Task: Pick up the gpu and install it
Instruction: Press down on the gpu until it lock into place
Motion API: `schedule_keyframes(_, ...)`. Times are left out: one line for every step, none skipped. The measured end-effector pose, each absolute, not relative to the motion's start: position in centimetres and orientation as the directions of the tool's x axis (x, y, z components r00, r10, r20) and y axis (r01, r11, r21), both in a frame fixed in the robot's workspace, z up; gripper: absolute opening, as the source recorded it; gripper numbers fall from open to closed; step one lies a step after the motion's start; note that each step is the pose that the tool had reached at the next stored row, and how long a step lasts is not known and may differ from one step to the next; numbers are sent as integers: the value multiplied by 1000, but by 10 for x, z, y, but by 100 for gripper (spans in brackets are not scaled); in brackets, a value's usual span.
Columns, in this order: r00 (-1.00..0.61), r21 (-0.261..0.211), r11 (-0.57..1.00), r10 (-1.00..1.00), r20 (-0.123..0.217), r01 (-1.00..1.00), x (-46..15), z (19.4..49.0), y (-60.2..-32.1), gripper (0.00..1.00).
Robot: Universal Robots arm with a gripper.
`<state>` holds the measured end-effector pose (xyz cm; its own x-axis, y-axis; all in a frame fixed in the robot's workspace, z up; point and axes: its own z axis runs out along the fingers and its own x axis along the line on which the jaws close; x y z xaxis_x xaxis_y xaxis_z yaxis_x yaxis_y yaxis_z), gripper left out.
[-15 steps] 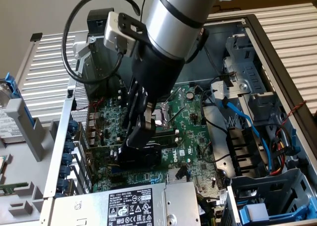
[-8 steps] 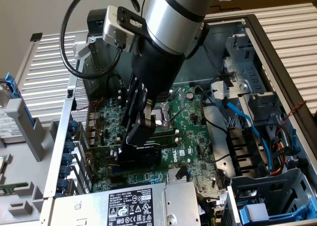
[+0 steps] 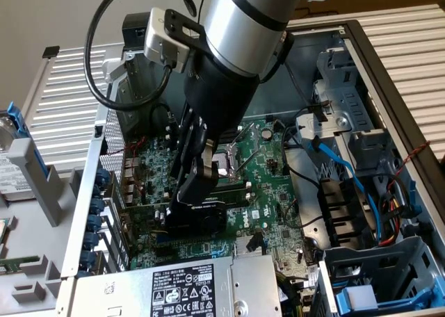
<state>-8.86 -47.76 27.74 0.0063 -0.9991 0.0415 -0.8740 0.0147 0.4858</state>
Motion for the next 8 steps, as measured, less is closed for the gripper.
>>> schedule_keyframes(6, 486, 15, -999, 42, -874, -89, 277, -478, 54)
schedule_keyframes(6, 486, 15, -999, 41, -874, -89, 277, -478, 54)
schedule_keyframes(6, 486, 15, -999, 42, -874, -89, 277, -478, 54)
schedule_keyframes(6, 486, 15, -999, 42, -874, -89, 277, -478, 54)
schedule_keyframes(6, 486, 15, -999, 42, -874, -89, 277, -478, 54)
schedule_keyframes(6, 486, 15, -999, 42, -874, -89, 277, -478, 54)
schedule_keyframes(6, 486, 15, -999, 41, -874, -89, 277, -478, 54)
schedule_keyframes(6, 486, 15, -999, 41, -874, -89, 277, -478, 54)
